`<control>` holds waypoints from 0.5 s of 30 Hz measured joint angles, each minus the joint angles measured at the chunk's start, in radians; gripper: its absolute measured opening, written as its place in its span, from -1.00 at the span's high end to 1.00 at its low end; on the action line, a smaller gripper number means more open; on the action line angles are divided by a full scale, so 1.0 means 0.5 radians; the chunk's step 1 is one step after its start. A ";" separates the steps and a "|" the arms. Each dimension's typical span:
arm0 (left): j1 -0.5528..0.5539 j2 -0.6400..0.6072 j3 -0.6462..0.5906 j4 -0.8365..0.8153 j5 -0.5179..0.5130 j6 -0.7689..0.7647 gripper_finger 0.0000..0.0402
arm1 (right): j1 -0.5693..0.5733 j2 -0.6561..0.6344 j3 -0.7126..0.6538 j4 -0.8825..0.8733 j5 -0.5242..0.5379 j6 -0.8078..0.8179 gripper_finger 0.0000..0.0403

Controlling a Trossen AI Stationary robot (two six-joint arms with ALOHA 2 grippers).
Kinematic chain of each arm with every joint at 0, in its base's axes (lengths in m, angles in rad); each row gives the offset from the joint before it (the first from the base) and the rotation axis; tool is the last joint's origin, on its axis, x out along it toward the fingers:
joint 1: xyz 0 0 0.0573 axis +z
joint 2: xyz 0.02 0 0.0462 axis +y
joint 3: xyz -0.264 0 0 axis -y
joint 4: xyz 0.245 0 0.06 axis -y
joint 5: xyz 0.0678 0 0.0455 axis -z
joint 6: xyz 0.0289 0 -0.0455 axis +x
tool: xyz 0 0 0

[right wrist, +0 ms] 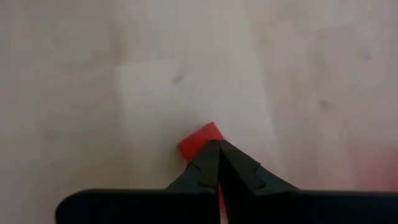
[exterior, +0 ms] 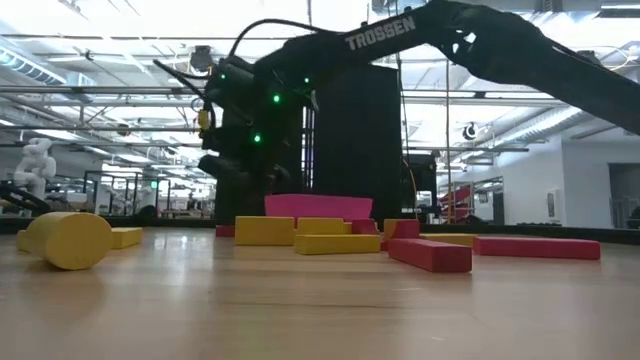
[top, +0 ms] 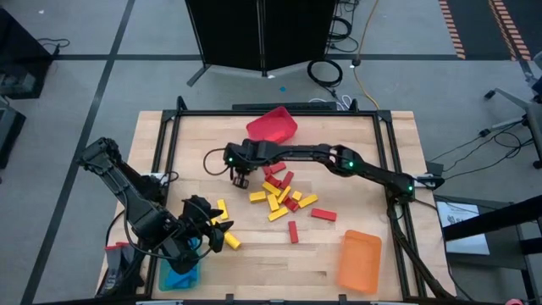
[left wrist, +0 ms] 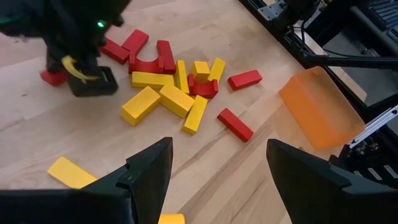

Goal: Sort blocks
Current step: Adjust the red block and the red bin on the table

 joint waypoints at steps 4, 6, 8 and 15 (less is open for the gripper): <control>0.000 0.000 0.000 0.002 0.000 0.003 -0.32 | 0.045 -0.111 0.000 -0.199 0.004 0.103 1.00; 0.000 0.000 0.000 0.003 0.000 0.002 -0.32 | 0.078 -0.161 0.006 -0.302 0.013 0.103 1.00; 0.000 0.000 0.000 0.002 0.000 0.002 -0.32 | 0.117 -0.186 0.005 -0.386 0.033 0.052 1.00; 0.000 0.000 0.000 0.003 0.000 0.002 -0.32 | 0.108 -0.299 0.013 -0.622 0.284 -0.120 1.00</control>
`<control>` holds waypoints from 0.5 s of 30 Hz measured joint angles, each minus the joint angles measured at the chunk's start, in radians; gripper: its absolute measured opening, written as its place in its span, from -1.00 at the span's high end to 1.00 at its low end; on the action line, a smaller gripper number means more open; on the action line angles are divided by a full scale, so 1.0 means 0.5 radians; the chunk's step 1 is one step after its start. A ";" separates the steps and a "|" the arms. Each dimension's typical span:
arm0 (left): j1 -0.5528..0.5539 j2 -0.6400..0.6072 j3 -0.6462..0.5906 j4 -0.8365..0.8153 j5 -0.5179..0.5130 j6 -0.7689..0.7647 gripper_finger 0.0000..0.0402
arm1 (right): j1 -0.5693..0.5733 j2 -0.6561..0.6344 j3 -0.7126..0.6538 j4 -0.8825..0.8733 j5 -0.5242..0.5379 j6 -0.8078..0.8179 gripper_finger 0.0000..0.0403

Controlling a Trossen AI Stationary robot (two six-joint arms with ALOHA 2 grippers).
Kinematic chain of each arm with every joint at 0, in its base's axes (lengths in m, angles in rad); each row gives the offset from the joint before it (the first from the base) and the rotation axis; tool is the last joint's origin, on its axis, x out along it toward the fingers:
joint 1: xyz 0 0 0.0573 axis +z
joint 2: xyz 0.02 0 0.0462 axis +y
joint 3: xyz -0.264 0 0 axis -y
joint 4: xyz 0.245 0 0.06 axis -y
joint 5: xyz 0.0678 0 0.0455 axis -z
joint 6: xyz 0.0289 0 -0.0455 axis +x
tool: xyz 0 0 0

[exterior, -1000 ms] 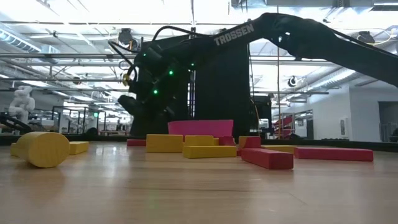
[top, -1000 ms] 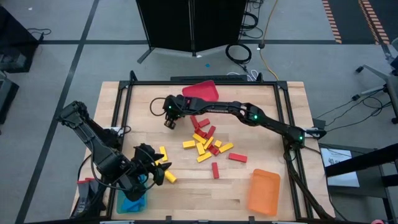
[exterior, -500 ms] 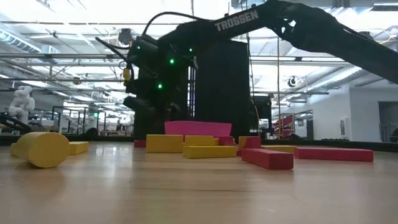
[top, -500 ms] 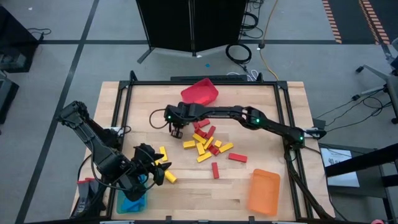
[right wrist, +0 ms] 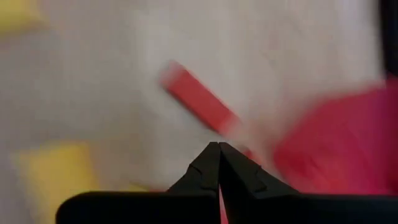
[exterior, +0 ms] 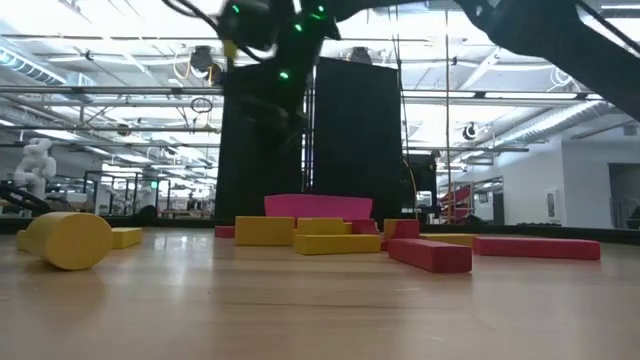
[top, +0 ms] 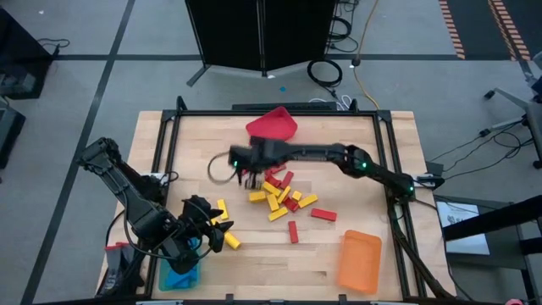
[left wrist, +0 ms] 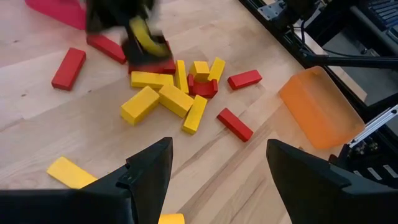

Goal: Sort blocks
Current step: Adjust the red block and the red bin on the table

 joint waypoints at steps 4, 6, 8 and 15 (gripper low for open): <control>0.000 0.000 0.000 0.005 0.000 0.000 -0.32 | -0.149 0.041 -0.014 -0.195 0.023 0.013 1.00; 0.000 0.000 0.000 0.005 0.000 0.000 -0.32 | -0.208 0.044 -0.015 -0.196 0.008 0.010 1.00; 0.000 0.000 0.000 0.006 0.000 0.000 -0.32 | -0.270 0.029 -0.008 -0.193 0.002 0.001 1.00; 0.000 0.000 0.000 0.014 0.000 0.012 -0.32 | -0.442 0.031 -0.008 -0.029 0.009 -0.063 1.00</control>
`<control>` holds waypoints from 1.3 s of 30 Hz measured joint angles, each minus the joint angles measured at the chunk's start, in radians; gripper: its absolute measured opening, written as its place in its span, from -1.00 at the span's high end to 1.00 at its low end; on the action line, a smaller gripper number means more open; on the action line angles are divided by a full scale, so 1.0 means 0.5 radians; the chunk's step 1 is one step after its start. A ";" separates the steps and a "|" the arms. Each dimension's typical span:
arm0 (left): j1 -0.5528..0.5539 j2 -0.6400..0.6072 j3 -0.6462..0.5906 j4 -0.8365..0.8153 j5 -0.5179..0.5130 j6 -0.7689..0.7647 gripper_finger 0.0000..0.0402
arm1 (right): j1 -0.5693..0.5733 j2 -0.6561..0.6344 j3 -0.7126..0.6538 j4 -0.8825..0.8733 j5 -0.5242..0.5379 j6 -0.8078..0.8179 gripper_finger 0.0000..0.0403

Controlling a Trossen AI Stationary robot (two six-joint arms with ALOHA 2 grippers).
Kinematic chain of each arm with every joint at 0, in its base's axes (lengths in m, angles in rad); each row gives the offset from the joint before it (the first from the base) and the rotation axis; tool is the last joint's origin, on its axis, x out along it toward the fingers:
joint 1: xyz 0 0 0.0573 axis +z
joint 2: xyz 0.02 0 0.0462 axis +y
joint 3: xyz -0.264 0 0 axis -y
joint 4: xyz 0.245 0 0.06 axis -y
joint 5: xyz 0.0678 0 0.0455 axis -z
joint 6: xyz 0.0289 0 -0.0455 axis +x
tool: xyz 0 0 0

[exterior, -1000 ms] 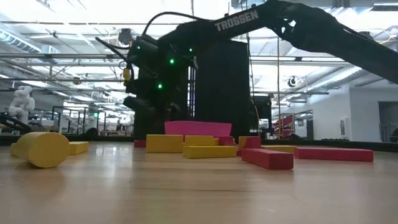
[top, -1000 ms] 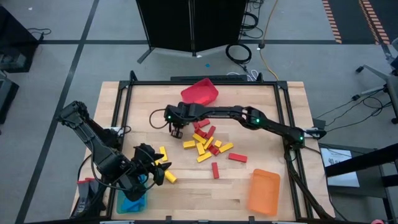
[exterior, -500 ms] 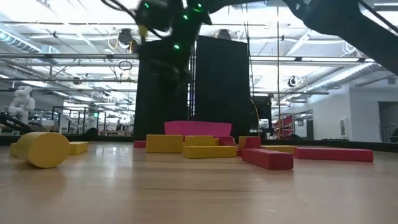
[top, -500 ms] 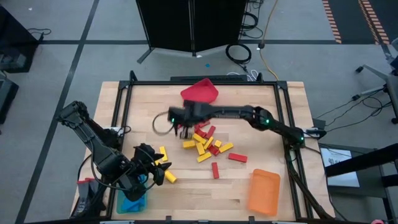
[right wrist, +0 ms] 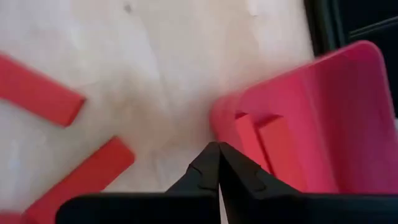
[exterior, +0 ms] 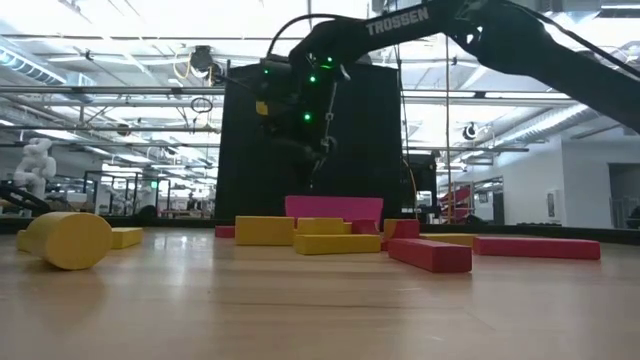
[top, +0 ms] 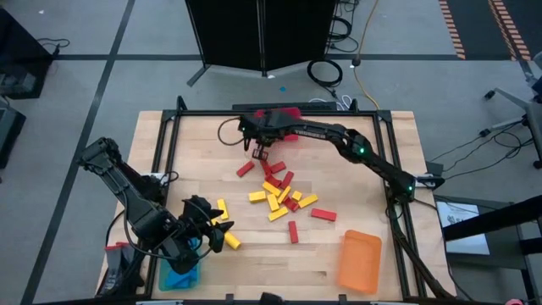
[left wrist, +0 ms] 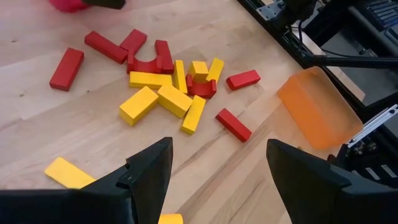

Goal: Sort blocks
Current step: Adjust the red block and the red bin on the table

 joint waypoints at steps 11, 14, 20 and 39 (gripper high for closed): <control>0.000 0.000 0.000 -0.014 -0.027 0.000 -0.32 | 0.073 -0.023 0.000 -0.041 -0.021 0.007 1.00; 0.000 0.000 0.000 -0.015 -0.062 -0.001 -0.32 | 0.198 -0.046 0.005 0.016 -0.015 -0.060 1.00; 0.000 0.000 0.000 -0.009 -0.098 -0.013 -0.32 | 0.339 0.072 0.002 0.262 -0.074 -0.121 1.00; 0.000 0.001 0.001 0.079 -0.090 -0.016 -0.32 | 0.214 0.242 0.002 0.739 -0.504 0.396 1.00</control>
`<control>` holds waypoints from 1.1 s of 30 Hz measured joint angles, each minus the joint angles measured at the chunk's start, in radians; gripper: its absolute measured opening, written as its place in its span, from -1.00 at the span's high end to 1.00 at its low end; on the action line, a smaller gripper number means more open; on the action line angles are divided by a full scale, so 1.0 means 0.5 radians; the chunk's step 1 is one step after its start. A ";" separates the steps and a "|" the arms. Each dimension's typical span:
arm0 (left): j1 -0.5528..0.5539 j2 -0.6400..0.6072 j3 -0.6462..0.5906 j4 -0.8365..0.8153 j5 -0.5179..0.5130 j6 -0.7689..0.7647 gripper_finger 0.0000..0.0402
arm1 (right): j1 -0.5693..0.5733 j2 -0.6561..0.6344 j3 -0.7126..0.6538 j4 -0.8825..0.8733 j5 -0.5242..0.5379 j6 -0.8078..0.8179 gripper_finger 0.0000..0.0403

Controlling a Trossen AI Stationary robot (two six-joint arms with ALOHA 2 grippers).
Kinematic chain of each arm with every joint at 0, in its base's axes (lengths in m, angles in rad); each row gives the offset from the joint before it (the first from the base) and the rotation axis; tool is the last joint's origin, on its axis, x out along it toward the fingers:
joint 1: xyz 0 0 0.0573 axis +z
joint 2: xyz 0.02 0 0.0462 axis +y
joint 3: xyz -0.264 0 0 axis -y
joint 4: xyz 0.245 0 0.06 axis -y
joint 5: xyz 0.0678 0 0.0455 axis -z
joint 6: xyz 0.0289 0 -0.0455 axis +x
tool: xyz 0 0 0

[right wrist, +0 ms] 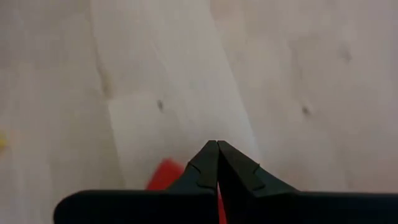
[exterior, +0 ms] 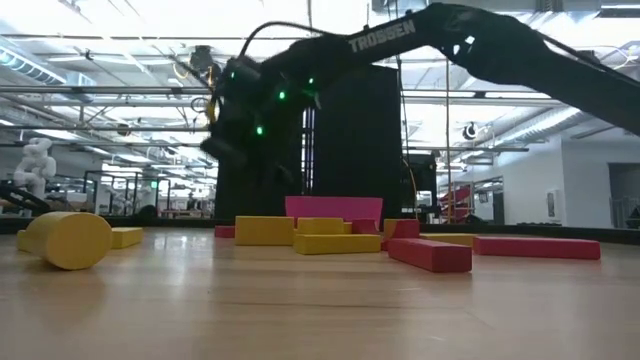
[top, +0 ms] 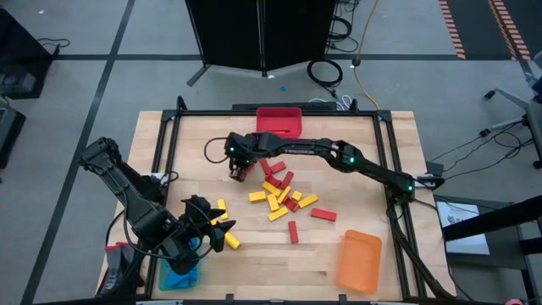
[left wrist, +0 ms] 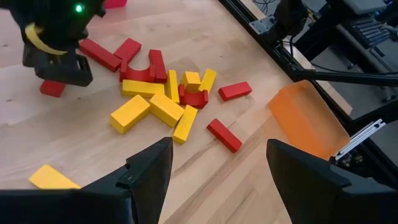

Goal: Sort blocks
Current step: Adjust the red block and the red bin on the table, then put the red block into the red bin

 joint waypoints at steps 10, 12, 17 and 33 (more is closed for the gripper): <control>0.000 0.000 0.001 0.028 0.001 0.001 -0.32 | 0.018 0.055 0.009 -0.444 -0.021 -0.058 1.00; 0.000 0.001 0.001 0.027 0.004 0.002 -0.32 | 0.031 0.039 0.011 -0.597 -0.025 -0.060 1.00; 0.000 0.000 0.001 0.024 0.007 0.018 -0.32 | 0.104 0.013 0.008 -1.043 -0.004 -0.070 1.00; -0.050 0.000 0.001 0.031 0.009 0.119 -0.32 | 0.346 -0.205 -0.001 -1.405 0.102 -0.152 1.00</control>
